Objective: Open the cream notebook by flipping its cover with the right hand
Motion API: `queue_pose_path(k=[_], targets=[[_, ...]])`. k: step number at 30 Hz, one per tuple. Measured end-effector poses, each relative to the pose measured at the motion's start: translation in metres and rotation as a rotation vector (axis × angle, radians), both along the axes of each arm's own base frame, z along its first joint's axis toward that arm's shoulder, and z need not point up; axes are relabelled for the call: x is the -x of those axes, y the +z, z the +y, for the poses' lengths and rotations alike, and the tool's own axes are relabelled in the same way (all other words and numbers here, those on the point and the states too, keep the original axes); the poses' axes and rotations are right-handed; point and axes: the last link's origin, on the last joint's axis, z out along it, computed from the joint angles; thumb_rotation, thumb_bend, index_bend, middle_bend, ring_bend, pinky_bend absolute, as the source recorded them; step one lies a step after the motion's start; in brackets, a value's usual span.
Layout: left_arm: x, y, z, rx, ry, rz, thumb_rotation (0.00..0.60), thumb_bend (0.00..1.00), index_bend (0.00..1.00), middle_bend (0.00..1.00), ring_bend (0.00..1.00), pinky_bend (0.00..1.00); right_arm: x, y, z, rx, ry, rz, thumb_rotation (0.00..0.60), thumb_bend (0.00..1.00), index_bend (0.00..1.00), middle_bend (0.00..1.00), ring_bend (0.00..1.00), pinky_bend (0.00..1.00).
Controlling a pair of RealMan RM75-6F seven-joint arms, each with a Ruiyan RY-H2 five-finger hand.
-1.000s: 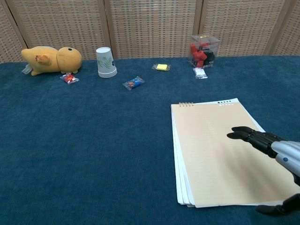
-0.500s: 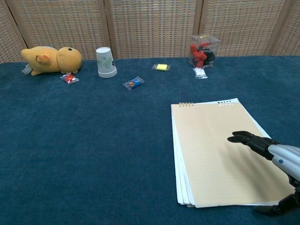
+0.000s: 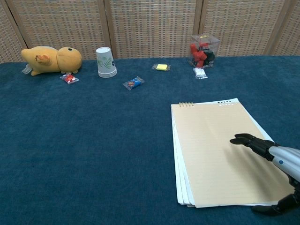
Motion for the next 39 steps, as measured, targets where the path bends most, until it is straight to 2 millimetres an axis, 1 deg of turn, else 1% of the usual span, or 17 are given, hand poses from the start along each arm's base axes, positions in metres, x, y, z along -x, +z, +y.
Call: queue_pose_path(k=[1,4,8,16,24,29,34,39], targets=[[0.0,0.0,0.0,0.0,-0.001,-0.001,0.6,0.14,0.0,0.0,0.0,0.05,0.0,0.0,0.0,0.002,0.001,-0.001,0.6,0.29,0.07,0.0,0.0,0.0],[0.0,0.0,0.0,0.001,-0.001,-0.002,0.6,0.14,0.0,0.0,0.0,0.05,-0.001,0.0,0.0,0.008,0.002,-0.009,0.6,0.42,0.08,0.0,0.0,0.0],[0.0,-0.001,0.0,0.005,-0.004,-0.001,0.6,0.14,0.0,0.0,0.0,0.05,0.0,-0.001,-0.001,0.008,0.001,-0.008,0.6,0.5,0.09,0.0,0.0,0.0],[0.0,-0.003,0.0,0.009,-0.004,0.003,0.6,0.14,0.0,0.0,0.0,0.05,0.001,-0.004,-0.007,0.012,-0.011,0.002,0.6,0.5,0.09,0.0,0.0,0.0],[0.0,-0.003,0.0,0.01,-0.005,0.003,0.6,0.14,0.0,0.0,0.0,0.05,0.001,-0.005,-0.021,0.025,-0.029,-0.004,0.6,0.51,0.1,0.0,0.0,0.01],[0.0,-0.004,0.0,0.013,-0.007,0.003,0.6,0.14,0.0,0.0,0.0,0.05,-0.001,-0.006,-0.027,0.056,-0.034,-0.019,0.6,0.54,0.11,0.0,0.0,0.01],[-0.001,-0.006,-0.001,0.017,-0.008,0.006,0.6,0.14,0.0,0.0,0.0,0.05,-0.004,-0.005,-0.035,0.103,-0.033,-0.051,0.6,0.61,0.11,0.0,0.0,0.02],[-0.001,-0.007,-0.001,0.021,-0.009,0.007,0.6,0.14,0.0,0.0,0.0,0.05,-0.01,-0.005,-0.044,0.136,-0.019,-0.071,0.6,0.63,0.12,0.0,0.0,0.02]])
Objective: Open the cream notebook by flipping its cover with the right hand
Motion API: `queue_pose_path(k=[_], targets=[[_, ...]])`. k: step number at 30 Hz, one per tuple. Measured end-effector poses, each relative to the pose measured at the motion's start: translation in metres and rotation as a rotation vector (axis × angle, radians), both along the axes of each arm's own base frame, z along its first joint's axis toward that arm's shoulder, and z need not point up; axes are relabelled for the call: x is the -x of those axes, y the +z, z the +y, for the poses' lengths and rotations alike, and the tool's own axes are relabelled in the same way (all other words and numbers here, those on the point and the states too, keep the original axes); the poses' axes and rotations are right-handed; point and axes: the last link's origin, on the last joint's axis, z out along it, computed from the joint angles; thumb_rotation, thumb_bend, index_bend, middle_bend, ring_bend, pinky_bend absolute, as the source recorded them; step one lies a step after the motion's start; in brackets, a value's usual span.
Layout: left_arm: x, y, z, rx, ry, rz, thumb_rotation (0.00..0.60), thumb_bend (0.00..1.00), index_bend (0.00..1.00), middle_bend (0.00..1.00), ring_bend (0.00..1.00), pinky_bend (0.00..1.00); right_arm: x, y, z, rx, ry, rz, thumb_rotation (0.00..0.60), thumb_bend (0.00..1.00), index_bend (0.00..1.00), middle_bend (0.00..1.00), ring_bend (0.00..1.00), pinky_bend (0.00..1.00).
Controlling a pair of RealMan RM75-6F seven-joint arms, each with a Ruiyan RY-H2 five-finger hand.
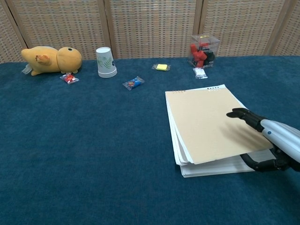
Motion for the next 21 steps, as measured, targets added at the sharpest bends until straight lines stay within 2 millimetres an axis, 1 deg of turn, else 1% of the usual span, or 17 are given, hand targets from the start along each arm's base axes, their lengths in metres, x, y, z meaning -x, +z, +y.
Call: queue_pose_path(k=[10,17,21], targets=[[0.001,-0.001,0.0,0.005,0.001,-0.001,0.6,0.14,0.0,0.0,0.0,0.05,-0.008,-0.003,-0.017,0.036,0.007,-0.025,0.6,0.63,0.12,0.0,0.0,0.02],[0.001,-0.001,0.0,0.008,0.001,0.0,0.6,0.14,0.0,0.0,0.0,0.05,-0.014,-0.007,-0.024,0.008,0.011,-0.012,0.6,0.62,0.12,0.0,0.0,0.02],[0.001,-0.001,0.001,0.012,0.004,-0.002,0.6,0.14,0.0,0.0,0.0,0.05,-0.019,-0.011,-0.026,-0.039,0.014,0.012,0.6,0.62,0.12,0.0,0.0,0.02]])
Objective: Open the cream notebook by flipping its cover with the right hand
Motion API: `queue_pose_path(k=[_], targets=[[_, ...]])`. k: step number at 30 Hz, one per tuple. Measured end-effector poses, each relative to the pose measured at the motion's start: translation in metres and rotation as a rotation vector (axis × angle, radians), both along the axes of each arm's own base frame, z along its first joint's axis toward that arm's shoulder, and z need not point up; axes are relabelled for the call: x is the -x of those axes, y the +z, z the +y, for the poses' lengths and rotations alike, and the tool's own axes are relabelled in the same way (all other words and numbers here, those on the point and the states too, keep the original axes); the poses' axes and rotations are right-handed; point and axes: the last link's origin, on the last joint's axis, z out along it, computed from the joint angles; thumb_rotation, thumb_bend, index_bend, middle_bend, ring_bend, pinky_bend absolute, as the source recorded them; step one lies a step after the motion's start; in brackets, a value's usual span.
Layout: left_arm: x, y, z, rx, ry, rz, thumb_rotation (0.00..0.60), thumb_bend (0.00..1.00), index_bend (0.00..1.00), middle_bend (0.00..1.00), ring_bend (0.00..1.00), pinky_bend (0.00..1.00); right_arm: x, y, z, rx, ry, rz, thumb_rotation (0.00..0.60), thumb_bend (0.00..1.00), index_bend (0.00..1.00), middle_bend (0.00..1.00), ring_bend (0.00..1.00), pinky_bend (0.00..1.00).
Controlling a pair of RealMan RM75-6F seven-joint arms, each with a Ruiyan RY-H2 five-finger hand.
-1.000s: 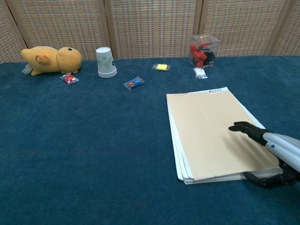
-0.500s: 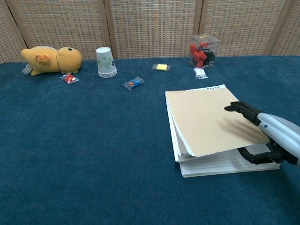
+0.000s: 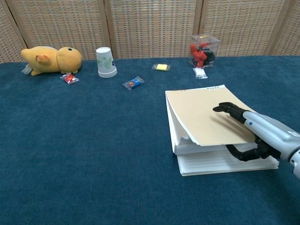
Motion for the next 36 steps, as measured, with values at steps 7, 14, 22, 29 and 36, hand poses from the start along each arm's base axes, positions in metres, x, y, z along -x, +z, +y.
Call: queue_pose_path(k=[7,14,22,29,36], targets=[[0.0,0.0,0.0,0.003,-0.001,-0.001,0.6,0.14,0.0,0.0,0.0,0.05,-0.012,0.001,-0.009,-0.027,-0.004,0.017,0.6,0.63,0.12,0.0,0.0,0.02],[0.0,0.0,0.001,0.006,0.002,-0.002,0.6,0.14,0.0,0.0,0.0,0.05,-0.019,0.002,-0.014,-0.062,-0.007,0.051,0.6,0.62,0.12,0.0,0.0,0.02],[0.0,-0.001,0.0,0.01,0.001,-0.001,0.6,0.14,0.0,0.0,0.0,0.05,-0.018,-0.003,-0.011,-0.136,-0.025,0.116,0.6,0.63,0.12,0.0,0.0,0.02],[0.0,-0.001,0.0,0.011,-0.001,-0.001,0.6,0.14,0.0,0.0,0.0,0.05,-0.023,-0.003,-0.015,-0.14,-0.022,0.12,0.6,0.61,0.12,0.0,0.0,0.02],[0.0,-0.001,0.0,0.013,-0.001,-0.002,0.6,0.14,0.0,0.0,0.0,0.05,-0.028,-0.008,-0.025,-0.122,-0.027,0.129,0.6,0.61,0.15,0.0,0.0,0.05]])
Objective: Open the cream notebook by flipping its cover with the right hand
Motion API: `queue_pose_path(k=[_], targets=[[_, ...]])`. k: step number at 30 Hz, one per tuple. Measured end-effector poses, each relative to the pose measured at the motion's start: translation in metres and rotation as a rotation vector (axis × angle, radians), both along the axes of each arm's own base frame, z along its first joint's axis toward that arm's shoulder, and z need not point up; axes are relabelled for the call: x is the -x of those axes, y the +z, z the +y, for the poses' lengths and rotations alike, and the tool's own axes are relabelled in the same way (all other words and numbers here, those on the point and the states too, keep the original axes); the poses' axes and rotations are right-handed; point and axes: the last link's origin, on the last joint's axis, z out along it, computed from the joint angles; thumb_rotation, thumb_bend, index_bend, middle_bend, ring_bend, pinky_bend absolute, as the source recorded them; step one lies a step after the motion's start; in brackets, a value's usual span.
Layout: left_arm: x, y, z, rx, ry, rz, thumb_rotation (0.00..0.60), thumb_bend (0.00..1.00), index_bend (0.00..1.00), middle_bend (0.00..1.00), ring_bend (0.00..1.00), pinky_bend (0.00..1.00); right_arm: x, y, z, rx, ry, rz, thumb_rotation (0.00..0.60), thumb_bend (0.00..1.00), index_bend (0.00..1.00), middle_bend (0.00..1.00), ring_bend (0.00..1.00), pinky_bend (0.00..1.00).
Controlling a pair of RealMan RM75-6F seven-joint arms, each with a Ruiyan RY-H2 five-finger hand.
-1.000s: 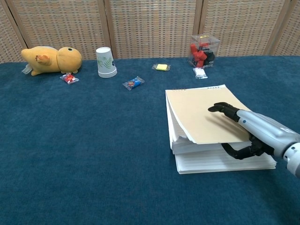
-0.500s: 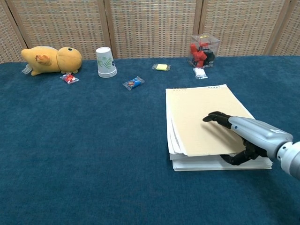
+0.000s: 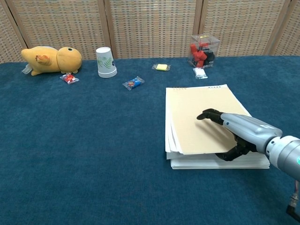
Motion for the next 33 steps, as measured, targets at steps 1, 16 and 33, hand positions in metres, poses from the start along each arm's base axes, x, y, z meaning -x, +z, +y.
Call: queue_pose_path(k=[1,16,33], targets=[[0.0,0.0,0.0,0.001,0.0,-0.001,0.6,0.14,0.0,0.0,0.0,0.05,0.0,-0.001,-0.001,0.001,0.0,0.003,0.6,0.61,0.15,0.0,0.0,0.06],[0.0,-0.003,0.0,0.015,-0.002,0.0,0.6,0.14,0.0,0.0,0.0,0.05,0.003,0.008,-0.028,0.206,0.026,0.014,0.6,0.73,0.62,0.52,0.49,0.64],[0.0,-0.002,0.0,0.01,0.002,-0.005,0.6,0.14,0.0,0.0,0.0,0.05,0.009,0.046,-0.023,0.275,0.086,-0.049,0.6,0.75,0.67,0.57,0.56,0.68]])
